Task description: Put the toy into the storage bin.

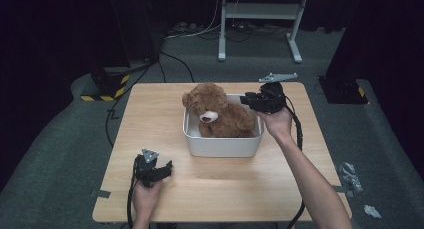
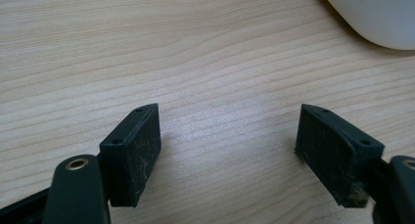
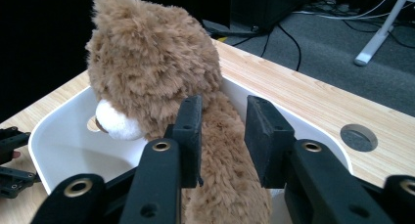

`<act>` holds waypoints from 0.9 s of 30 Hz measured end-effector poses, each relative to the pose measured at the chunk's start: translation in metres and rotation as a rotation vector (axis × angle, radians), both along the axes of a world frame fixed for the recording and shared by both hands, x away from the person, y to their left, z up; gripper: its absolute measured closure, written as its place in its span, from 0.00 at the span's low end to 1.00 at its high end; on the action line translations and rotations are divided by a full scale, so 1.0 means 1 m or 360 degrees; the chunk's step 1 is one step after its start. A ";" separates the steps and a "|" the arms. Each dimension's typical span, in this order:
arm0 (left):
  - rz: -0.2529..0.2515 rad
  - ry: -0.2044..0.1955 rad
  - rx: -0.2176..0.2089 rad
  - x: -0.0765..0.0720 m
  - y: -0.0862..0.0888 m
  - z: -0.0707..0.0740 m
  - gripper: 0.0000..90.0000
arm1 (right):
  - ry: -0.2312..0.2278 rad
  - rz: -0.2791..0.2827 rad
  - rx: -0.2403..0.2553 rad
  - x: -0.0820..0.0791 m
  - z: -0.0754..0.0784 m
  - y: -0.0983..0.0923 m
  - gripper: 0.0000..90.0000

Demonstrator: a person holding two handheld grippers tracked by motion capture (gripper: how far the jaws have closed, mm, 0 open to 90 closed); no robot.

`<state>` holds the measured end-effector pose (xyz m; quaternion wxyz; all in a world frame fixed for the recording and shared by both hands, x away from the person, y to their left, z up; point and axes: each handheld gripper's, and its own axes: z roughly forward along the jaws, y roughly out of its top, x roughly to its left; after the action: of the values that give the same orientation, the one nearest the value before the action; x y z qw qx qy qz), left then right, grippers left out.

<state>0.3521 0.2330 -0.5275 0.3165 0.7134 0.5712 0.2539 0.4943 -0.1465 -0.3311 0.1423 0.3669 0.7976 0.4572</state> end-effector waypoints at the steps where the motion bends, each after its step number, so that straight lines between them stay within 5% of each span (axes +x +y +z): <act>1: 0.0000 0.0000 -0.0001 0.000 0.000 0.000 0.28 | 0.0000 -0.0004 0.0004 0.000 0.000 -0.001 0.74; 27: 0.0000 0.0000 0.0000 0.000 0.000 0.000 0.28 | -0.0039 -0.0047 0.0042 -0.013 0.005 -0.018 0.66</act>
<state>0.3521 0.2330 -0.5275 0.3166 0.7135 0.5711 0.2540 0.4815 -0.1645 -0.3260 0.1537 0.3748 0.7842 0.4701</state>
